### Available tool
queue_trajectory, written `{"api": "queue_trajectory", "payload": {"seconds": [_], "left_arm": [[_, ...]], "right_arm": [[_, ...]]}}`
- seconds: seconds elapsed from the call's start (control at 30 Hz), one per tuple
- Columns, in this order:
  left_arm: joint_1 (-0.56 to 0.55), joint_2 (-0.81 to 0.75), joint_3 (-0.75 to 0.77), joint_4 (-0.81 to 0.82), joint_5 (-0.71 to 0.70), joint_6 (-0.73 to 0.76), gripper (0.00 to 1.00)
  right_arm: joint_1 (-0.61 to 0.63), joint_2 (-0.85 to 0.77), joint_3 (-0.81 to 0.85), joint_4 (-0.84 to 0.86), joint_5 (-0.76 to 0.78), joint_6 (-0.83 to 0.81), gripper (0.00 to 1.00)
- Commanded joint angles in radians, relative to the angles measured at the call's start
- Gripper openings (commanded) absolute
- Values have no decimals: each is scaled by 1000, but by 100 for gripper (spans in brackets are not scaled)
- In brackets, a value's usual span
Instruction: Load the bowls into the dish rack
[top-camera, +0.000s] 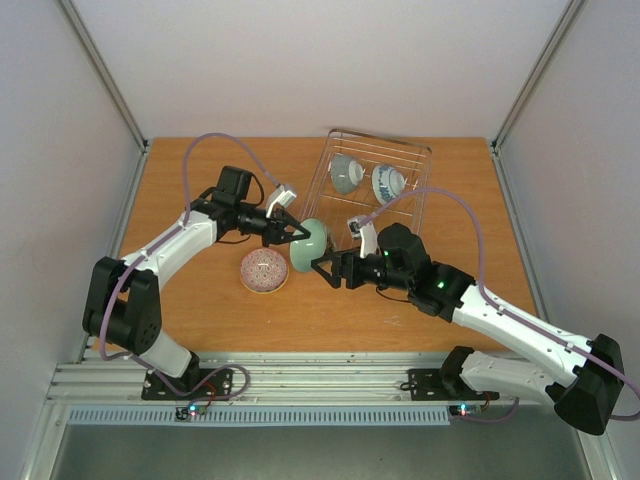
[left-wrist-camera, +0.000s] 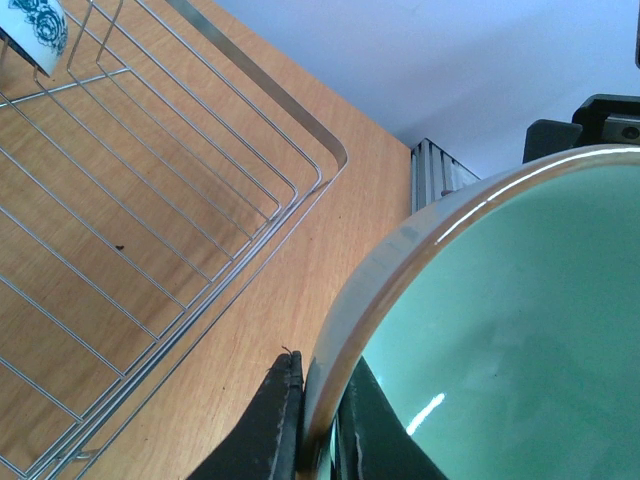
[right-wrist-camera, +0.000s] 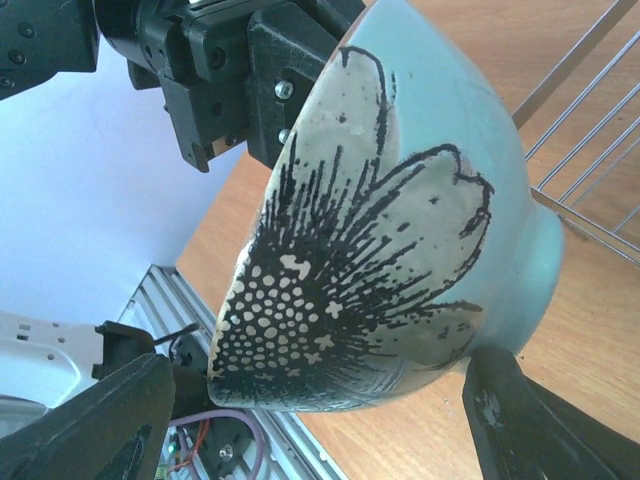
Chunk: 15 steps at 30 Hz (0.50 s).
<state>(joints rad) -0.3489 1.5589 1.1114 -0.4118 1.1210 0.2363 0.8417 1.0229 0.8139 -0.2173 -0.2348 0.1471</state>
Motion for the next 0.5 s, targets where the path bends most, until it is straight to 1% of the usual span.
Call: {"api": "queue_trajectory", "payload": {"seconds": [0.0, 0.33, 0.47], "left_arm": [[-12, -1, 28, -21, 115, 27, 1], [-12, 7, 25, -9, 97, 25, 1], [-12, 13, 25, -5, 94, 20, 0]], "right_arm": [[-1, -24, 24, 20, 19, -12, 81], [0, -111, 24, -80, 58, 16, 83], [0, -102, 21, -90, 66, 12, 84]]}}
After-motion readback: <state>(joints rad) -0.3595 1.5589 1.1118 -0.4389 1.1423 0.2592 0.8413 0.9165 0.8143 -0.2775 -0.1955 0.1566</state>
